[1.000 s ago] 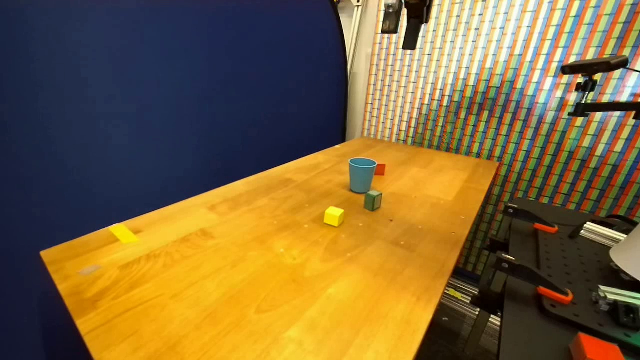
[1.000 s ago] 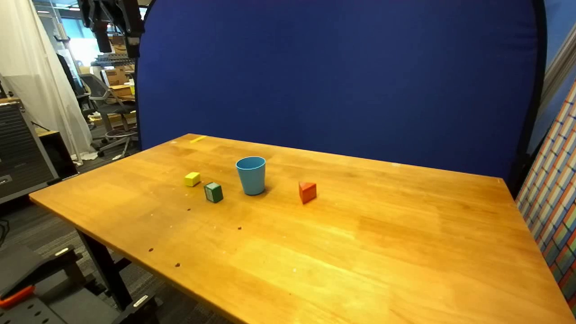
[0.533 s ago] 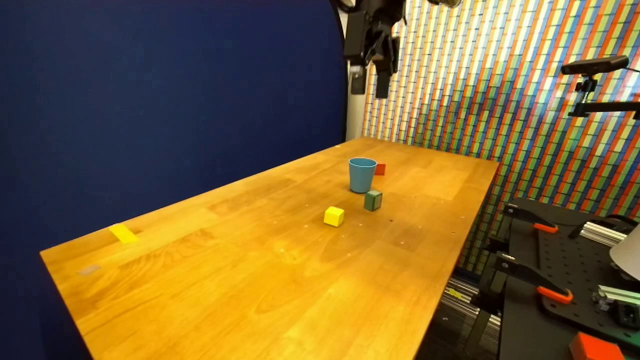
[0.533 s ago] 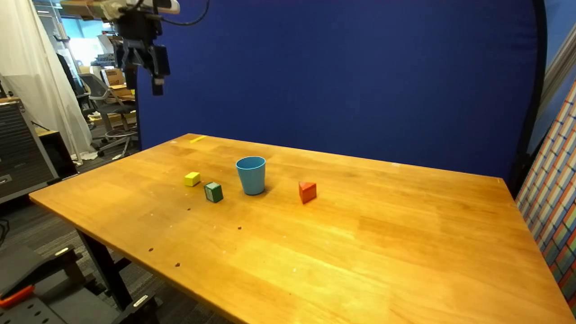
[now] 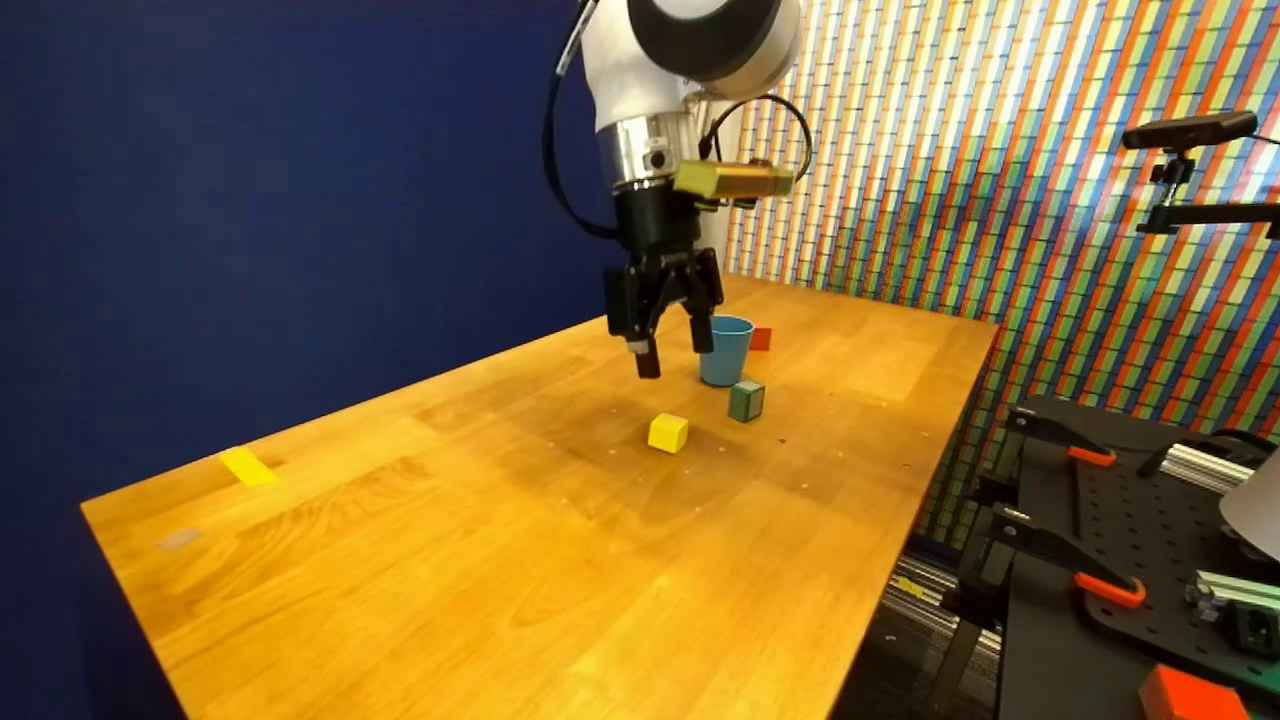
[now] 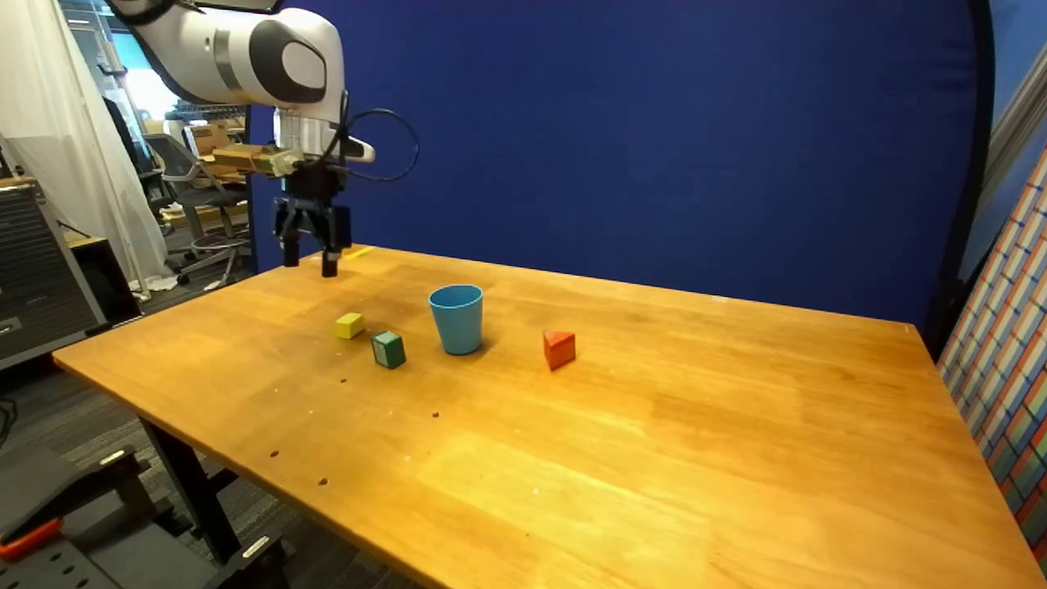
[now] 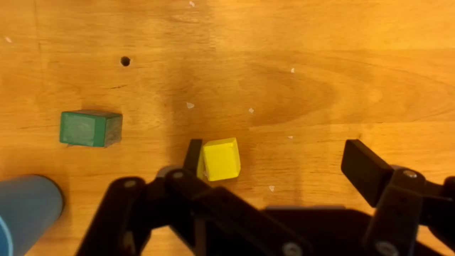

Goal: Put the yellow block inside the blue cup

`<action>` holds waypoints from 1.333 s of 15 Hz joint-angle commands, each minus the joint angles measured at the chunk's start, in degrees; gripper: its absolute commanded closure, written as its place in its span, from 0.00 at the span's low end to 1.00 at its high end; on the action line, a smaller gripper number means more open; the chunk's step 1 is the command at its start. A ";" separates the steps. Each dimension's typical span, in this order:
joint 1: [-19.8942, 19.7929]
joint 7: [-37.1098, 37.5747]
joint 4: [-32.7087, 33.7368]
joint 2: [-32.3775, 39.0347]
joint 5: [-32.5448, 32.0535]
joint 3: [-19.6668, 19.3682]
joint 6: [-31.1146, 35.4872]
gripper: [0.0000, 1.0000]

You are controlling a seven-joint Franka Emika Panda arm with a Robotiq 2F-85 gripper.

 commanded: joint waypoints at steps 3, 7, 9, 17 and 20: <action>0.39 0.20 7.95 9.22 0.45 -2.43 -1.14 0.00; -0.30 -1.72 11.02 13.27 1.44 -2.60 -1.88 0.00; -0.44 -2.11 11.98 14.63 1.66 -2.55 -2.38 0.00; 0.07 -1.34 14.96 17.85 1.09 -3.07 -3.78 0.60; -0.74 -1.26 12.88 15.19 2.15 -2.96 -2.68 0.82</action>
